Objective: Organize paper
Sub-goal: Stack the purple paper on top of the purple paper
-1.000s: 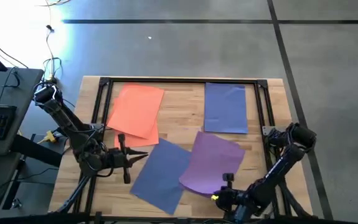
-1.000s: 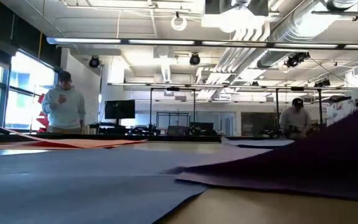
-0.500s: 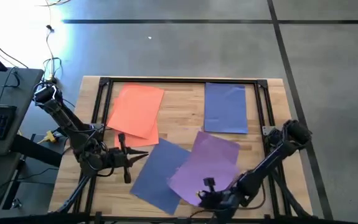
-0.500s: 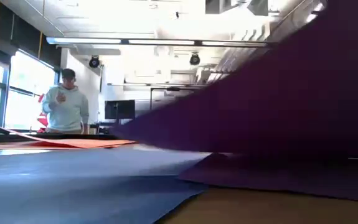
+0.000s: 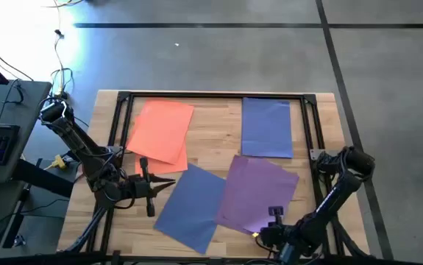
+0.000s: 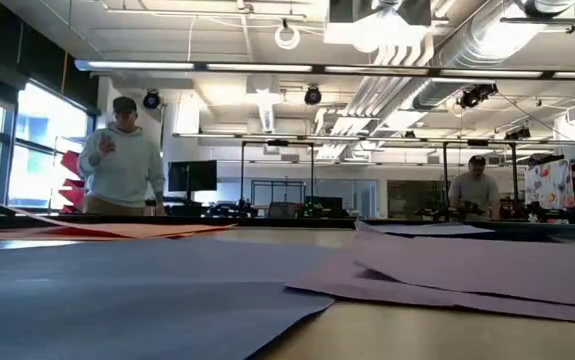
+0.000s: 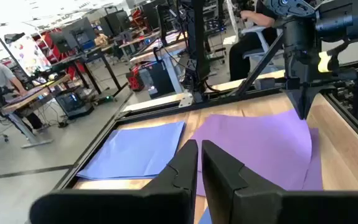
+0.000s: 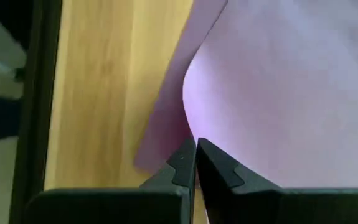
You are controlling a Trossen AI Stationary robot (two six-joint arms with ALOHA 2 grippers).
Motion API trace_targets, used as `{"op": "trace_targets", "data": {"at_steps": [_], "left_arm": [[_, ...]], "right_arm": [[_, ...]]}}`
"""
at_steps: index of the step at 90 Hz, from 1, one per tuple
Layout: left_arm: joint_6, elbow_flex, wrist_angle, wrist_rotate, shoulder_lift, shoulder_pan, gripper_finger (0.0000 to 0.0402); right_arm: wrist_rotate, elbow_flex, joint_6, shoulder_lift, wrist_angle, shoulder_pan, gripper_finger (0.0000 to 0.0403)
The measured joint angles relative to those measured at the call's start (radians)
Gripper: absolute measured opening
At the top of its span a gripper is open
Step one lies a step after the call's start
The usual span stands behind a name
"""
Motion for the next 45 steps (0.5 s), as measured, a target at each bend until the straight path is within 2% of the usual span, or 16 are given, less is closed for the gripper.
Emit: {"op": "trace_targets", "data": {"at_steps": [11,18,23,32,40,45], "left_arm": [[0.0,0.0,0.008,0.0,0.0,0.0,0.0],[0.004,0.0,0.017,0.0,0.0,0.0,0.0],[0.009,0.0,0.032,0.0,0.0,0.0,0.0],[0.023,0.0,0.085,-0.005,0.001,-0.002,0.0],[0.055,0.0,0.115,-0.006,0.0,-0.015,0.0],[0.062,0.0,0.121,-0.006,0.0,-0.023,0.0]], "right_arm": [[0.004,0.008,-0.142,0.0,0.207,-0.053,0.0],[0.017,0.046,-0.292,0.001,0.365,-0.088,0.0],[0.059,0.1,-0.411,0.001,0.413,-0.105,0.0],[0.253,0.244,-0.589,0.001,0.346,-0.118,0.0],[0.445,0.365,-0.722,0.0,0.184,-0.119,0.0],[0.529,0.421,-0.759,0.0,0.059,-0.129,0.0]]}}
